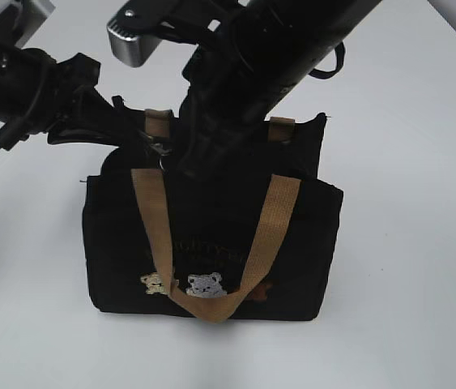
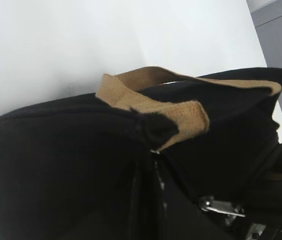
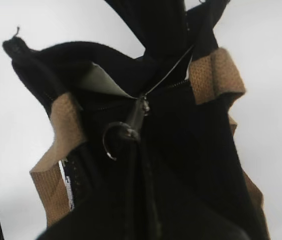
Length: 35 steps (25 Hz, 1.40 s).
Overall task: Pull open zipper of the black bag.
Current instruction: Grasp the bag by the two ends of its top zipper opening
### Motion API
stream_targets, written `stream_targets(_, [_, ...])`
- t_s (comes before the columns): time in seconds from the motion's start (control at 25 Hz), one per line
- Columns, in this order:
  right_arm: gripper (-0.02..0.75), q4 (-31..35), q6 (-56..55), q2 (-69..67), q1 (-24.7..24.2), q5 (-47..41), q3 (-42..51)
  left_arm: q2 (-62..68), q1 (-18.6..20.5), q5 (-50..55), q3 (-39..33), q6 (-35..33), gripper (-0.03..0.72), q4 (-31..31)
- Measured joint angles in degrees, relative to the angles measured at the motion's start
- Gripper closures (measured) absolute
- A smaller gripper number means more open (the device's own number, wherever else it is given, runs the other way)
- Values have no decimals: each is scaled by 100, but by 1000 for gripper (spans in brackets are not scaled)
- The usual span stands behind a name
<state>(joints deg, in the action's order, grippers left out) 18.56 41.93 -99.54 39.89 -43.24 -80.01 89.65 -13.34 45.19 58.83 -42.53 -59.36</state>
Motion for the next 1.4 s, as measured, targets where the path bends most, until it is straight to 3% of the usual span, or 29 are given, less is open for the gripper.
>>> stream_targets(0.36, [739, -691, -272, 290, 0, -287, 0, -5, 0, 0, 0, -2, 683, -7])
stream_targets(0.56, [732, -121, -191, 330, 0, -294, 0, -5, 0, 0, 0, -2, 683, -7])
stream_targets(0.72, [617, 474, 165, 323, 0, -289, 0, -5, 0, 0, 0, -7, 683, -7])
stream_targets(0.88, [534, 578, 255, 138, 0, -279, 0, -11, 0, 0, 0, -6, 683, -7])
stream_targets(1.4, [523, 408, 254, -14, 0, 142, 0, -11, 0, 20, 0, -6, 683, -13])
